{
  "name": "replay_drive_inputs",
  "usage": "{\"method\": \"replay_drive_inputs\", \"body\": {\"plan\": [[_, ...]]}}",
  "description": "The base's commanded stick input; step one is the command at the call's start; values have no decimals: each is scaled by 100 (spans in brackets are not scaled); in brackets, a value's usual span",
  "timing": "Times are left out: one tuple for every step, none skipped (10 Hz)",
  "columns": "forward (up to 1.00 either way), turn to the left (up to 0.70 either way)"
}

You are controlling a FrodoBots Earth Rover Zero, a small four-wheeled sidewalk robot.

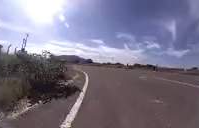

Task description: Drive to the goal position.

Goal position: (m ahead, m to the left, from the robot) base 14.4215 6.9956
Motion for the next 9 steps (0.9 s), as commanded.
{"method": "replay_drive_inputs", "body": {"plan": [[100,0],[100,0],[100,0],[100,0],[100,0],[100,0],[100,0],[100,0],[100,0]]}}
